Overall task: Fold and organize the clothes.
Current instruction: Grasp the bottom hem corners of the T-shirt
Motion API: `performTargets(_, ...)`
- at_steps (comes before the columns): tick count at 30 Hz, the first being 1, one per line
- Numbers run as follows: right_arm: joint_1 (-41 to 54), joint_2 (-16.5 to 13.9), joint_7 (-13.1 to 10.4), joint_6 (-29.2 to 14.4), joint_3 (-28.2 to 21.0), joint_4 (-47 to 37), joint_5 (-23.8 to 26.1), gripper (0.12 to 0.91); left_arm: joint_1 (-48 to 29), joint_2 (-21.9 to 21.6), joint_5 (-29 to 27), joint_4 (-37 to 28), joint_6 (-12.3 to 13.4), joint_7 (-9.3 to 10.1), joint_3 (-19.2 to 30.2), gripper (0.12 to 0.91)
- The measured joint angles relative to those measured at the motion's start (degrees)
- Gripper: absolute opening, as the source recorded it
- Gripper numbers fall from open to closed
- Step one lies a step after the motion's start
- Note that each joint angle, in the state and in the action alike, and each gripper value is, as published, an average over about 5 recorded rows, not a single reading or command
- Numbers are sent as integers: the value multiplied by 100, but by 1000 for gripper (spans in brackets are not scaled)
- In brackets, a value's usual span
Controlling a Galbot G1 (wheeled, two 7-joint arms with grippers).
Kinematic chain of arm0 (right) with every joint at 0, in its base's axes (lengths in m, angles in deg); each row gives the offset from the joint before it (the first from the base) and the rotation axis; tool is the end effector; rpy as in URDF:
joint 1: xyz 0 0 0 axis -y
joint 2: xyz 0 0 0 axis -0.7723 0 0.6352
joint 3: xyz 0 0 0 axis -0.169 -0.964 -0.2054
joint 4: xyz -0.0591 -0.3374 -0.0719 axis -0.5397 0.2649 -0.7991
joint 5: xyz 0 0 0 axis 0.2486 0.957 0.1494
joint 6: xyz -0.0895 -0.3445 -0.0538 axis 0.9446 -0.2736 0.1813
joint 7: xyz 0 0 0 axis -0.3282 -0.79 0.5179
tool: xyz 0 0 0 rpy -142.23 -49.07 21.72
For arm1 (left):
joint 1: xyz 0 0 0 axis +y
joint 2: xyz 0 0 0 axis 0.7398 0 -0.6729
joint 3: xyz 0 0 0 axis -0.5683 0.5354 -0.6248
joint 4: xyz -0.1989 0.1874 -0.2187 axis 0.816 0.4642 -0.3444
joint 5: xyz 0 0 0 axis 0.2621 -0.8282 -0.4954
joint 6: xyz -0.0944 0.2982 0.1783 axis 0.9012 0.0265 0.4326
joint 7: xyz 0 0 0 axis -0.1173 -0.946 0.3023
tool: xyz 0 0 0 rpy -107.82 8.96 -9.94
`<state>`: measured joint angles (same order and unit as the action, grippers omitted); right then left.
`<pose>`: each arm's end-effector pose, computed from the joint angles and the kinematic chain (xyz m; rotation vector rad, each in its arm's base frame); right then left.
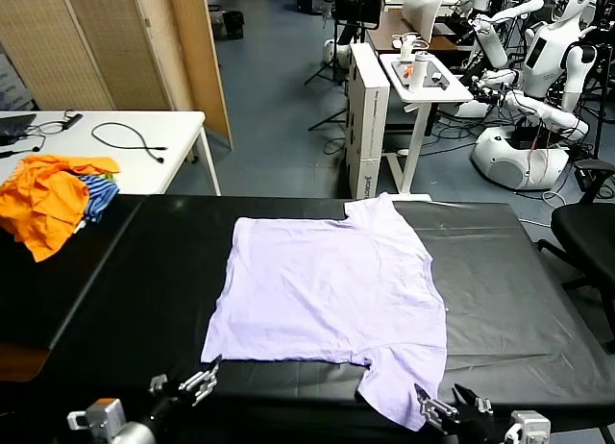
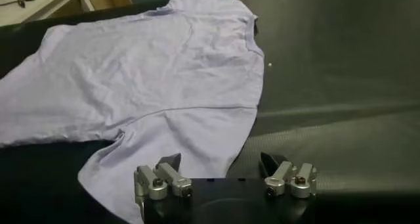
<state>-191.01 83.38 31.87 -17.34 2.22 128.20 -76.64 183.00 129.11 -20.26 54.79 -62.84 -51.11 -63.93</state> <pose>0.1017 -0.0690 -0.2502 0.1028 -2.4272 -0.1551 0.1198 0.0741 -0.2755 -0.1332 -2.5431 0.2814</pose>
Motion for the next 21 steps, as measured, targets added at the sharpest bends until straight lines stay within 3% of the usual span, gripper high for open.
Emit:
performTargets(5, -6, 37, -3, -3, -31, -29, 41, 899, -8, 32, -93, -19, 21, -12, 15, 907)
performTargets(9, -8, 67, -15, -4, -57, -43, 82, 843, -47, 42, -128, -39, 19, -5, 43, 879)
performTargets(16, -38, 79, -22, -4, -86, -20, 114, 596, -114, 69, -229, -114, 26, 2, 116, 662)
performTargets(21, -61, 81, -32, 4, -87, -11, 120, 342, -135, 77, -243, -157, 31, 2, 124, 443)
